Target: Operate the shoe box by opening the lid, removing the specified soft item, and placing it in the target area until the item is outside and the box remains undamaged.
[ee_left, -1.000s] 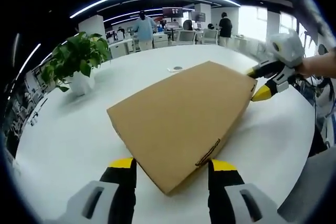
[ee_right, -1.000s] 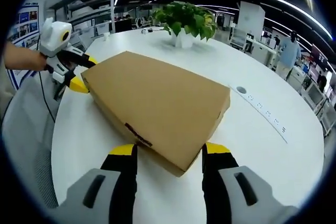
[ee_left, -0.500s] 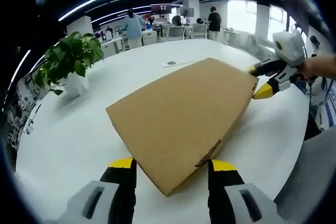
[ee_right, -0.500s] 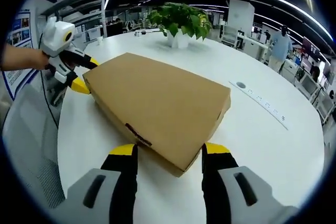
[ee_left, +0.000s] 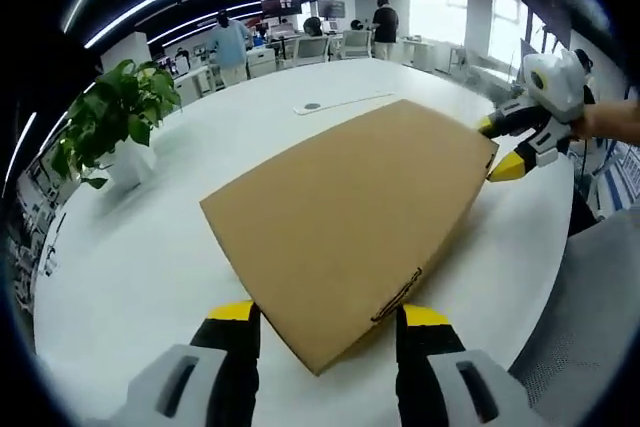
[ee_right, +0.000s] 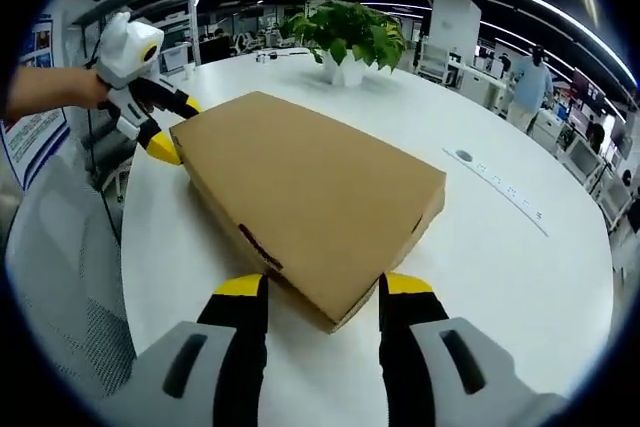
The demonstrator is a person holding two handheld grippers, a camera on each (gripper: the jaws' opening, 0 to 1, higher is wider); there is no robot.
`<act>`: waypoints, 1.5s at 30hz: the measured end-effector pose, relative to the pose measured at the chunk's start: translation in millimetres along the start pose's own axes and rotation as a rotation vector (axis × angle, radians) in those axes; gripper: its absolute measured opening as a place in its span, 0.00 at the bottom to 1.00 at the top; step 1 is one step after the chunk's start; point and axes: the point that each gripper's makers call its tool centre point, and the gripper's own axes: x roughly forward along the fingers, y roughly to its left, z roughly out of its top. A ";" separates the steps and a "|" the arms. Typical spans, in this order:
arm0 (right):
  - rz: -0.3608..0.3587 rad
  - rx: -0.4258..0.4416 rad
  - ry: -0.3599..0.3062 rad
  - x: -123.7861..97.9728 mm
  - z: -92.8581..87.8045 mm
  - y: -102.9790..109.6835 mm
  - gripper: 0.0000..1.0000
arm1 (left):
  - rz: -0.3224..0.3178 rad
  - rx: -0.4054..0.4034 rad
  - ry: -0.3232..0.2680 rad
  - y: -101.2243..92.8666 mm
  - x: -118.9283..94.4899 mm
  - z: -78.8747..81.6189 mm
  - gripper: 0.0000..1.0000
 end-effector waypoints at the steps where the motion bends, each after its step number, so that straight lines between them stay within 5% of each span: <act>1: -0.003 0.006 -0.002 -0.7 -0.1 3.3 0.40 | -0.005 0.005 0.002 3.0 -1.8 -2.4 0.54; 28: -0.003 0.037 -0.036 -10.1 -3.5 74.6 0.37 | -0.091 0.054 0.043 18.8 -29.8 -36.7 0.52; 45: 0.018 0.057 -0.057 -15.3 1.4 85.1 0.39 | -0.108 0.039 0.044 17.5 -39.4 -44.1 0.52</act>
